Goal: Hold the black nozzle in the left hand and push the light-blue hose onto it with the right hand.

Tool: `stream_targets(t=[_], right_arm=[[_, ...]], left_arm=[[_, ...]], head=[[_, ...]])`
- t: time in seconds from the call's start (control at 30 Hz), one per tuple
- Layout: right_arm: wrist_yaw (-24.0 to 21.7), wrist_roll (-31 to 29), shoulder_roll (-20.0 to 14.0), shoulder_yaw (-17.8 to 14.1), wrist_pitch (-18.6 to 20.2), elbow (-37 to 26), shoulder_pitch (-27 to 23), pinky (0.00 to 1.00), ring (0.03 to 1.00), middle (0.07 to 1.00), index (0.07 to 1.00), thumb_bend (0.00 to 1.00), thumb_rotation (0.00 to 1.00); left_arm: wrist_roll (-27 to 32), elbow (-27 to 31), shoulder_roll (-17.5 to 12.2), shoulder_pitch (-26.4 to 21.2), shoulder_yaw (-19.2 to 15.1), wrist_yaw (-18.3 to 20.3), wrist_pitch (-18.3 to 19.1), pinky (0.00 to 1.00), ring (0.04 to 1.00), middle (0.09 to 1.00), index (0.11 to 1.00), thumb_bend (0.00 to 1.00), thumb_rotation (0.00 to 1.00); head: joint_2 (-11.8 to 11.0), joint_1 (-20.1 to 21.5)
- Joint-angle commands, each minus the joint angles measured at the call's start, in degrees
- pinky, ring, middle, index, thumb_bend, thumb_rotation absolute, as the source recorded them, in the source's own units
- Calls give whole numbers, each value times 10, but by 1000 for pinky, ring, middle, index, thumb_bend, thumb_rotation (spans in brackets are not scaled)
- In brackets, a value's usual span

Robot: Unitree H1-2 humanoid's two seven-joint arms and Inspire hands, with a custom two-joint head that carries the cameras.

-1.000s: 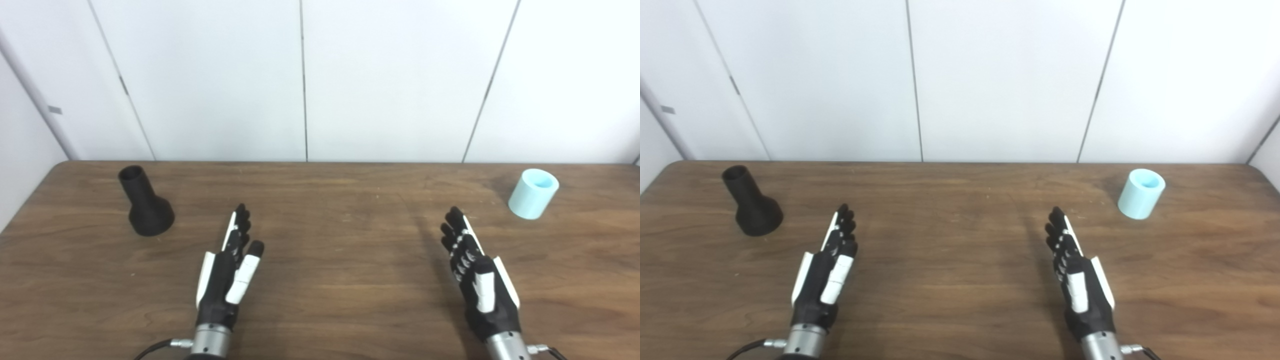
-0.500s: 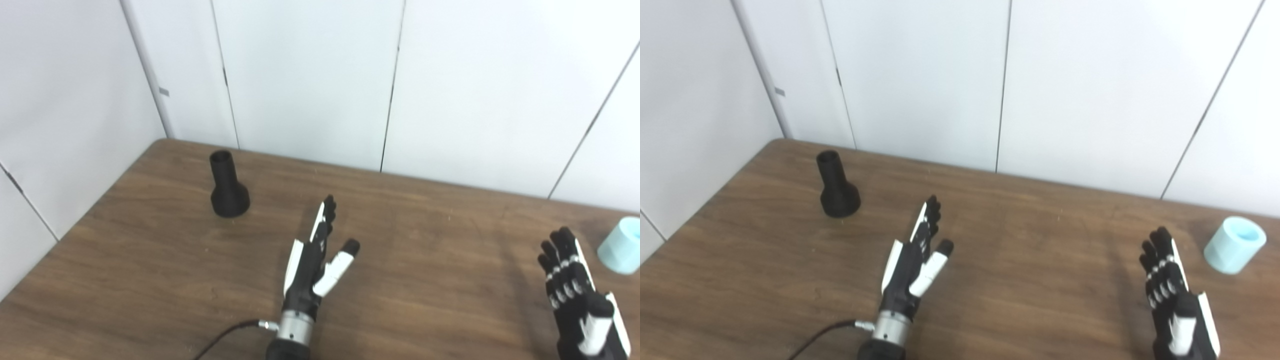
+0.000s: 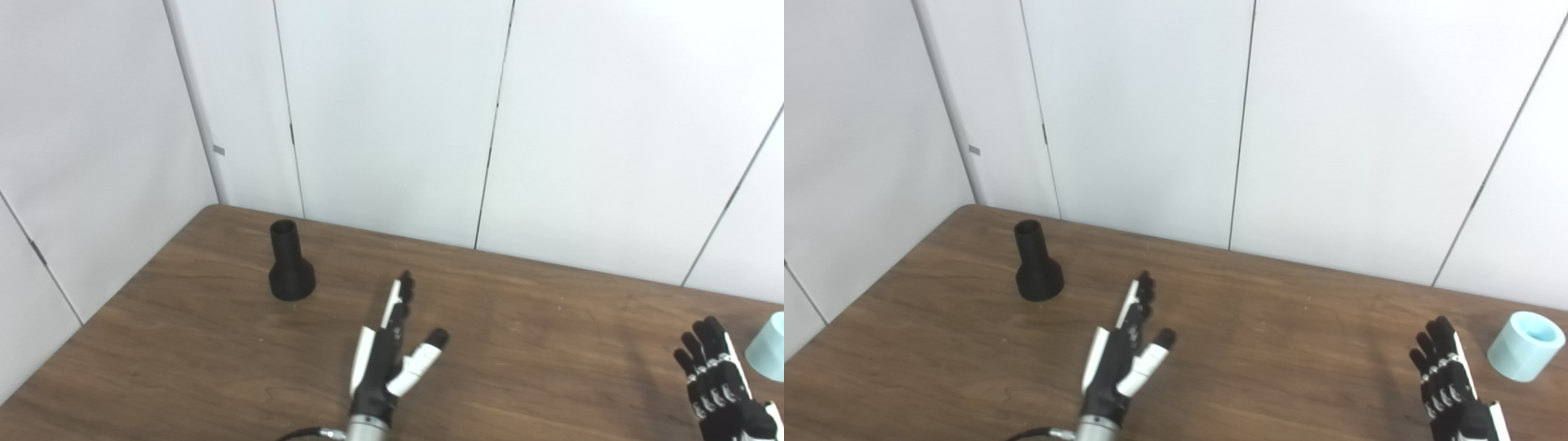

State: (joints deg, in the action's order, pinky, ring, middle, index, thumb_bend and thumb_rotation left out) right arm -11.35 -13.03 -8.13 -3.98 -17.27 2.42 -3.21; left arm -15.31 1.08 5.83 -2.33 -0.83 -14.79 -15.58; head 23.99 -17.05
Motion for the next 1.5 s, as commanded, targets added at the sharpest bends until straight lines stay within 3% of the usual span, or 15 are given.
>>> stream_targets(t=[0.0,0.13,0.37,0.6,0.97,1.13,1.23,1.33,1.47], right_arm=[[-5,-3,8,0,-17,63,46,956,1000,1000,1000,746,973],[-2,0,11,1,-22,65,46,955,1000,1000,1000,745,971],[2,5,13,2,-23,60,48,957,1000,1000,1000,750,973],[1,4,12,2,-25,66,47,962,1000,1000,1000,750,979],[4,10,12,1,-22,60,49,960,1000,1000,1000,756,979],[6,11,12,2,-20,58,49,961,1000,1000,1000,756,980],[9,15,14,3,-18,55,49,960,1000,1000,1000,756,980],[12,19,15,4,-17,53,49,962,1000,1000,1000,757,980],[14,23,15,4,-15,51,49,963,1000,1000,1000,757,982]], left_arm=[[-43,-37,-30,-6,-31,-52,-39,1000,975,1000,1000,824,659],[-97,-64,-58,-29,-73,-127,-68,1000,953,972,1000,773,525],[-136,-104,-103,-40,-96,-195,-89,1000,973,987,1000,781,508],[-115,-142,-131,-59,-105,-206,-96,1000,976,986,1000,796,476],[-137,-176,-182,-86,-104,-218,-79,1000,980,971,1000,816,469],[-110,-209,-223,-114,-108,-185,-47,1000,1000,999,1000,879,462],[-89,-183,-253,-121,-100,-110,33,1000,1000,991,998,944,481],[-81,-156,-290,-122,-87,-38,93,1000,996,931,894,996,540],[-69,-158,-309,-123,-88,-11,102,1000,990,907,900,1000,569]], head=[[1,0],[3,0],[5,-1],[5,-2],[6,-1],[11,0],[13,0],[14,0],[14,1]])
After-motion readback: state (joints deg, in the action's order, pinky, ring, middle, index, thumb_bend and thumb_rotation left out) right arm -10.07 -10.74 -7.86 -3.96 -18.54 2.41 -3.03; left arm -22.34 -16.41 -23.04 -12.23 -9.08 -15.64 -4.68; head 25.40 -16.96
